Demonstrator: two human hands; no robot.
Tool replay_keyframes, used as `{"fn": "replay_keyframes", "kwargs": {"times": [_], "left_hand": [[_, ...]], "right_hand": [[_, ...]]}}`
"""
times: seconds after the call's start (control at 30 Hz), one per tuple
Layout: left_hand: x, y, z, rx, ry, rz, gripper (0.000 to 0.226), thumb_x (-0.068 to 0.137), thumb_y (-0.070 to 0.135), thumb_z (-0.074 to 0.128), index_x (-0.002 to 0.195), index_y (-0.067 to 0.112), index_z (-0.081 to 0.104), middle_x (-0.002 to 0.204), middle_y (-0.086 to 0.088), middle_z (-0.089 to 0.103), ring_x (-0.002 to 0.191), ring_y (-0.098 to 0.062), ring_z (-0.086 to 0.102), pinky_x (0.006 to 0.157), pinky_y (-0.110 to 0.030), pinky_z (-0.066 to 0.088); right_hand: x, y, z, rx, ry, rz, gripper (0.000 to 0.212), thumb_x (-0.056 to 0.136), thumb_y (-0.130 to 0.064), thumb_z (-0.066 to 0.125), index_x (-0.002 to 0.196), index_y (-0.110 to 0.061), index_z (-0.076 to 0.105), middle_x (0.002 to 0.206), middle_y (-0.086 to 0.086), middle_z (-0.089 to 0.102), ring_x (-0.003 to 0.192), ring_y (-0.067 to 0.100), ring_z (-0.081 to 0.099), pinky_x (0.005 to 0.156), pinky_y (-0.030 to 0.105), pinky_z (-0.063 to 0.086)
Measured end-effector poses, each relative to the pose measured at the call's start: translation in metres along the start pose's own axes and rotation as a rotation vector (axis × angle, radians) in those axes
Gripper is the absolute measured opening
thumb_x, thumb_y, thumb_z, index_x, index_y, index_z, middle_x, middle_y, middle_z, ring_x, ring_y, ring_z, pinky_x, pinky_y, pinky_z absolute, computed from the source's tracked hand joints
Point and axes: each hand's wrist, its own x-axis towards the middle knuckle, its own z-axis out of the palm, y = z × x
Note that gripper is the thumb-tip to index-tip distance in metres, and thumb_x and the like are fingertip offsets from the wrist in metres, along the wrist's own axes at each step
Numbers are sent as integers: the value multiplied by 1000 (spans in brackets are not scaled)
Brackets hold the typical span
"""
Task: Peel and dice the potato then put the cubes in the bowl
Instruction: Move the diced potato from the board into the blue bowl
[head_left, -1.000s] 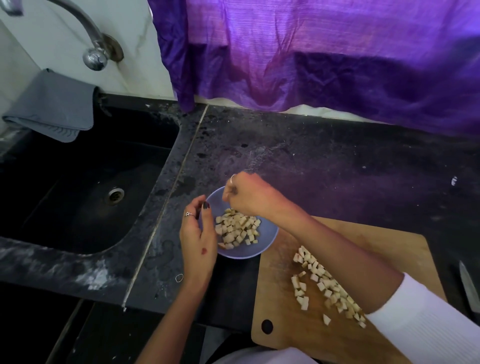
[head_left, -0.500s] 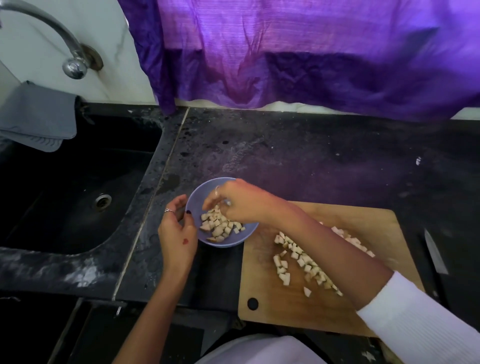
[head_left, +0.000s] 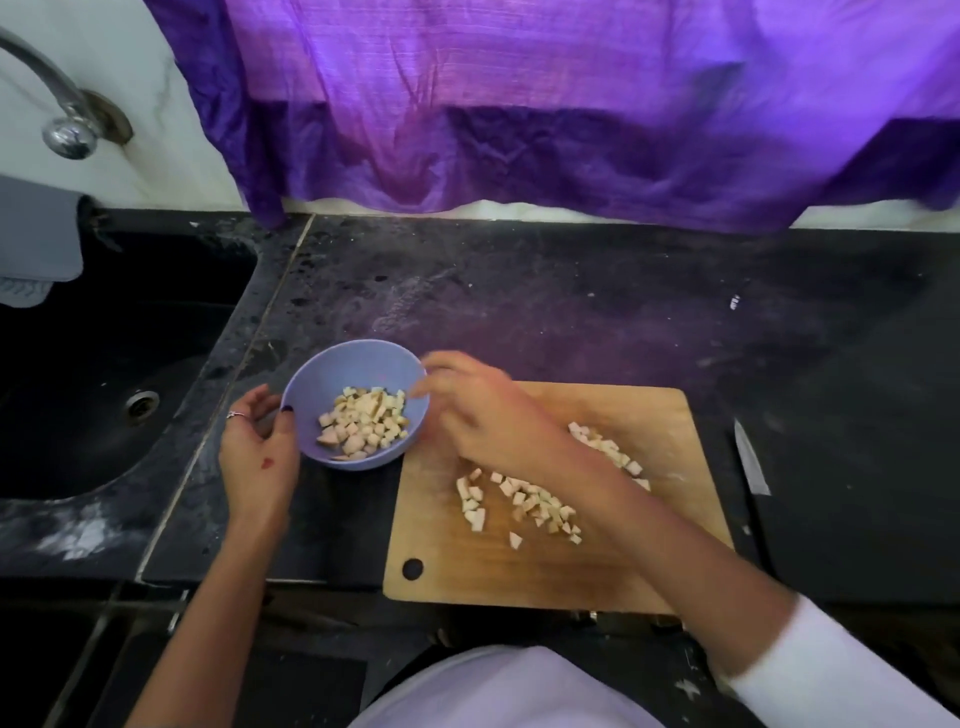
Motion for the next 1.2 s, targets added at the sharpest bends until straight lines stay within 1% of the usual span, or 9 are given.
{"fn": "replay_keyframes", "kwargs": {"times": [0.07, 0.2, 0.3, 0.4, 0.5, 0.63, 0.77, 1.0, 1.2], "left_hand": [[-4, -4, -1, -20, 13, -33, 34, 97, 9, 50, 131, 5, 48, 116, -3, 57, 107, -16, 56, 91, -31, 46], [-10, -11, -5, -4, 7, -81, 31, 95, 16, 53, 126, 11, 57, 118, -8, 65, 111, -26, 61, 97, -46, 49], [-15, -5, -7, 14, -9, -92, 31, 96, 16, 52, 127, 11, 58, 118, -10, 65, 110, -26, 62, 98, -47, 49], [-19, 0, -7, 18, -6, -110, 32, 98, 13, 50, 129, 11, 56, 120, -9, 64, 111, -24, 61, 98, -44, 49], [-19, 3, -7, 26, -4, -124, 31, 99, 12, 49, 129, 10, 56, 119, -8, 64, 109, -23, 61, 97, -40, 49], [-19, 4, -6, 41, 22, -132, 31, 98, 12, 50, 129, 11, 57, 118, -8, 65, 110, -25, 62, 96, -41, 50], [-23, 4, -4, 27, 48, -128, 32, 98, 11, 50, 130, 10, 57, 118, -9, 65, 109, -24, 62, 96, -38, 49], [-26, 5, -2, 36, 56, -122, 32, 98, 11, 49, 129, 12, 57, 117, -8, 65, 109, -24, 61, 95, -37, 49], [-29, 7, -1, 35, 55, -126, 32, 99, 10, 47, 130, 12, 56, 119, -8, 64, 109, -24, 61, 89, -34, 48]], "right_hand": [[-50, 38, -21, -90, 29, 96, 37, 96, -26, 54, 132, -21, 55, 146, -6, 39, 123, 1, 42, 103, 21, 35], [-122, 92, -41, -342, -200, 252, 98, 67, -85, 46, 149, -45, 9, 158, -20, -7, 145, 6, -3, 118, 37, 10], [-138, 107, -30, -456, -267, 189, 113, 61, -93, 43, 147, -46, -14, 153, -19, -30, 141, 7, -27, 114, 36, -11], [-123, 112, -7, -562, -242, 107, 108, 66, -94, 36, 145, -46, -19, 154, -9, -31, 142, 16, -28, 116, 48, -13], [-98, 112, 10, -555, -206, 39, 95, 69, -92, 32, 145, -53, -10, 158, -7, -21, 145, 25, -18, 113, 63, -5], [-74, 107, 20, -524, -193, -60, 72, 75, -87, 31, 140, -63, 11, 161, -10, -3, 147, 32, -4, 111, 65, -2], [-69, 104, 25, -530, -167, -64, 59, 83, -78, 32, 135, -53, 40, 156, -6, 26, 142, 34, 24, 107, 66, 18], [-74, 106, 27, -601, 58, -174, 39, 85, -55, 43, 107, -34, 68, 120, 1, 63, 109, 33, 59, 76, 47, 52], [-68, 103, 30, -668, 101, -204, 29, 89, -46, 51, 95, -25, 71, 99, 5, 66, 70, 26, 63, 41, 28, 47]]}}
